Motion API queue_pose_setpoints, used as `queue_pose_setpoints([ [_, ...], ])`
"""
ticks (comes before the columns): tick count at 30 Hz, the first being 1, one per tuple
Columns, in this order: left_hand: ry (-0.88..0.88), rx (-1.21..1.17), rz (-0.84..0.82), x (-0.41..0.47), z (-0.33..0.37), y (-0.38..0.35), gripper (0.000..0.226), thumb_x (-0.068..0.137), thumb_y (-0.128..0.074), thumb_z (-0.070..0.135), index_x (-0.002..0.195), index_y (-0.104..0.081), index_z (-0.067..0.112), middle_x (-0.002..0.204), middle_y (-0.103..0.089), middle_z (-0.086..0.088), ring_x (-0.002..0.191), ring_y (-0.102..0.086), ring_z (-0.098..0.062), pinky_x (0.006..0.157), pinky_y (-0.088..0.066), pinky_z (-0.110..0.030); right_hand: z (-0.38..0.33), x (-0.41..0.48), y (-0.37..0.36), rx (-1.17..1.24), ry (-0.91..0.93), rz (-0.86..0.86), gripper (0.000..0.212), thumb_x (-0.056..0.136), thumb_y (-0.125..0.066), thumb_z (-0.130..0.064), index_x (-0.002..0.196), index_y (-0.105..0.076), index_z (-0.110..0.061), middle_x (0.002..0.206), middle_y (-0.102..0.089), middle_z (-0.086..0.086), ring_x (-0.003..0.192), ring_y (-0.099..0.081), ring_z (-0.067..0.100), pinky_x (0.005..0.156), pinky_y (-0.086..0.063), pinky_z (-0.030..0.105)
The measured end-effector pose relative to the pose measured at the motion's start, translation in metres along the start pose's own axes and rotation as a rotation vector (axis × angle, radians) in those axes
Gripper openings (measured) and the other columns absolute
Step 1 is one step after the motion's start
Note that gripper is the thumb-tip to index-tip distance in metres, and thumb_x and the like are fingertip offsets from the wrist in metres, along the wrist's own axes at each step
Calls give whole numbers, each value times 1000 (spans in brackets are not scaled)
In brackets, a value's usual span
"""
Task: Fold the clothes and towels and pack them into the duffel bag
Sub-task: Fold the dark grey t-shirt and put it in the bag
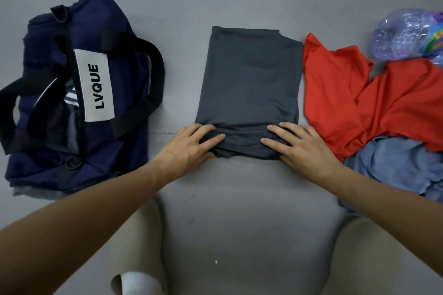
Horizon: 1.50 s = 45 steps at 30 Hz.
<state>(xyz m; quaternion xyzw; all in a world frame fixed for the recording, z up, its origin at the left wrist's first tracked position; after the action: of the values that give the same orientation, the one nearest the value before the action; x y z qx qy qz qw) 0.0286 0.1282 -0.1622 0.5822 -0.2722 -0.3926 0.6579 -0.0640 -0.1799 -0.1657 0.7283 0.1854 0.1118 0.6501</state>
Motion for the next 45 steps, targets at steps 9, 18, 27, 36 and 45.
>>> queue_pose_setpoints([
  [9,54,20,-9,15,1,15,24,84,-72,9,106,-63,9,114,-60,-12,85,-56,-33,67,-52,-43,-11,31,15,53,-117,-4,32,73,-77,-16,103,-67,-20,111,-62,4,94,-59,32,70,-50,44],
  [18,210,-252,-71,10,24,44,18,88,-52,12,106,-51,12,89,-63,-9,74,-55,-31,66,-42,-38,-15,21,30,283,-205,-71,32,82,-61,-18,112,-51,-17,92,-64,3,81,-61,31,75,-43,41],
  [27,453,-483,73,22,18,58,25,104,-48,30,129,-48,26,110,-70,0,97,-65,-27,82,-47,-36,-15,15,44,294,-158,11,47,87,-56,-23,135,-54,-20,102,-62,4,84,-64,33,78,-51,43],
  [36,664,-615,54,36,0,54,24,100,-54,44,124,-54,39,104,-71,-1,99,-65,-22,90,-52,-41,9,38,50,556,-500,98,29,93,-59,-25,121,-60,-32,109,-71,-3,91,-66,25,80,-51,39],
  [45,750,-591,11,53,-6,39,26,101,-53,43,125,-55,34,111,-70,-1,102,-64,-23,93,-52,-40,-12,21,34,105,-228,-112,95,79,-69,-60,156,-28,-22,125,-54,3,106,-53,29,88,-45,43],
])
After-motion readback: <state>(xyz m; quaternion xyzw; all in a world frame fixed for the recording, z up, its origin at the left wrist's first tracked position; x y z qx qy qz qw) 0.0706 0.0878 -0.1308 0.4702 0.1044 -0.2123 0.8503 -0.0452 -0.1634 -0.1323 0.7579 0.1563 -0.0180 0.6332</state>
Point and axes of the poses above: each hand's wrist, its own x-axis towards the middle knuckle, its own y-axis out of the back of the hand, z = x × y, the point moved 2 cm from there along x, towards the middle knuckle
